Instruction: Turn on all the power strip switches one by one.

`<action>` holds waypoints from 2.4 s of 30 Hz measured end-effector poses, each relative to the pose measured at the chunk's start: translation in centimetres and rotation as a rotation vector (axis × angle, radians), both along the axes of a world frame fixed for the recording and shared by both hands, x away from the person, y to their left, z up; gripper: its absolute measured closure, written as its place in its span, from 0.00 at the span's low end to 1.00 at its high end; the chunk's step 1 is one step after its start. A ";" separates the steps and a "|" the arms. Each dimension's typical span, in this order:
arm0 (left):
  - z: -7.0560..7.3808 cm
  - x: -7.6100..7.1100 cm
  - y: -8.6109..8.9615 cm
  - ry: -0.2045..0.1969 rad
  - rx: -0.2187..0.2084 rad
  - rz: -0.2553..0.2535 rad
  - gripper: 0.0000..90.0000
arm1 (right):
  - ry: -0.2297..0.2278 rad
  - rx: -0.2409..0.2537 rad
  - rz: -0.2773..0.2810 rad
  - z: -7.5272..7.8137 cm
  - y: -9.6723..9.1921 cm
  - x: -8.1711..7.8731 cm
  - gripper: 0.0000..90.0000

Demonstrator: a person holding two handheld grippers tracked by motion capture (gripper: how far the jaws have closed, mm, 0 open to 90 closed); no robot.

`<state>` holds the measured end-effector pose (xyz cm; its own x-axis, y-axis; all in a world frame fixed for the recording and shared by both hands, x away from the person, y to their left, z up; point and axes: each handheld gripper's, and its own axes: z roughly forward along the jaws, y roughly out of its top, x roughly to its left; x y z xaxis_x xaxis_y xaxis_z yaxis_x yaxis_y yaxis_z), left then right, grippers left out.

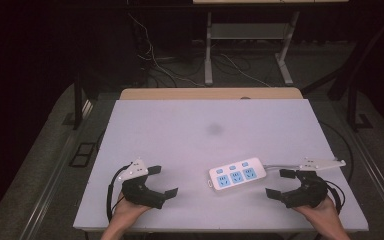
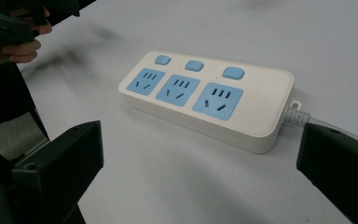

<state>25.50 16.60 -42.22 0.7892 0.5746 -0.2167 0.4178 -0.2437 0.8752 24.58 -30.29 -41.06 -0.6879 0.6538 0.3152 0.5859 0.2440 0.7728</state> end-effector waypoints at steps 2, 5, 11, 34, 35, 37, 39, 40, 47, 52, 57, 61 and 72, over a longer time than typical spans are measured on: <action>0.0 0.1 0.0 0.007 0.004 -0.005 0.00 | 0.002 -0.008 0.004 0.2 0.2 0.1 0.00; -0.1 0.1 0.1 0.013 0.006 -0.008 0.00 | 0.005 -0.016 0.013 0.5 0.5 0.4 0.00; -0.1 0.1 0.1 0.011 0.006 -0.004 0.00 | 0.001 -0.047 0.041 1.5 1.4 0.9 0.00; -0.3 0.2 0.0 0.025 0.000 -0.005 0.00 | -0.022 -0.133 0.127 4.8 4.2 2.7 0.00; -0.3 0.2 0.0 0.026 0.001 -0.006 0.00 | -0.025 -0.139 0.133 4.9 4.4 2.8 0.00; -0.3 0.2 0.0 0.026 -0.001 -0.008 0.00 | -0.028 -0.149 0.145 5.2 4.8 2.9 0.00; -0.3 0.2 0.0 0.027 -0.001 -0.008 0.00 | -0.027 -0.159 0.154 5.4 5.3 3.1 0.00; -0.3 0.2 0.0 0.026 0.000 -0.008 0.00 | -0.031 -0.164 0.161 5.4 5.5 3.2 0.00; -0.3 0.2 0.1 0.026 -0.007 -0.003 0.00 | -0.034 -0.182 0.182 5.7 6.7 3.6 0.00; -0.2 0.2 0.1 0.026 -0.008 -0.006 0.00 | -0.032 -0.202 0.206 5.6 7.7 3.8 0.00; -0.3 0.2 0.1 0.025 -0.009 -0.008 0.00 | -0.025 -0.221 0.230 5.3 8.7 4.0 0.00; -0.2 0.2 0.1 0.026 -0.009 -0.008 0.00 | -0.023 -0.223 0.249 5.2 9.5 4.1 0.00; -0.2 0.2 0.2 0.025 -0.010 -0.008 0.00 | -0.011 -0.244 0.301 4.9 11.7 4.7 0.00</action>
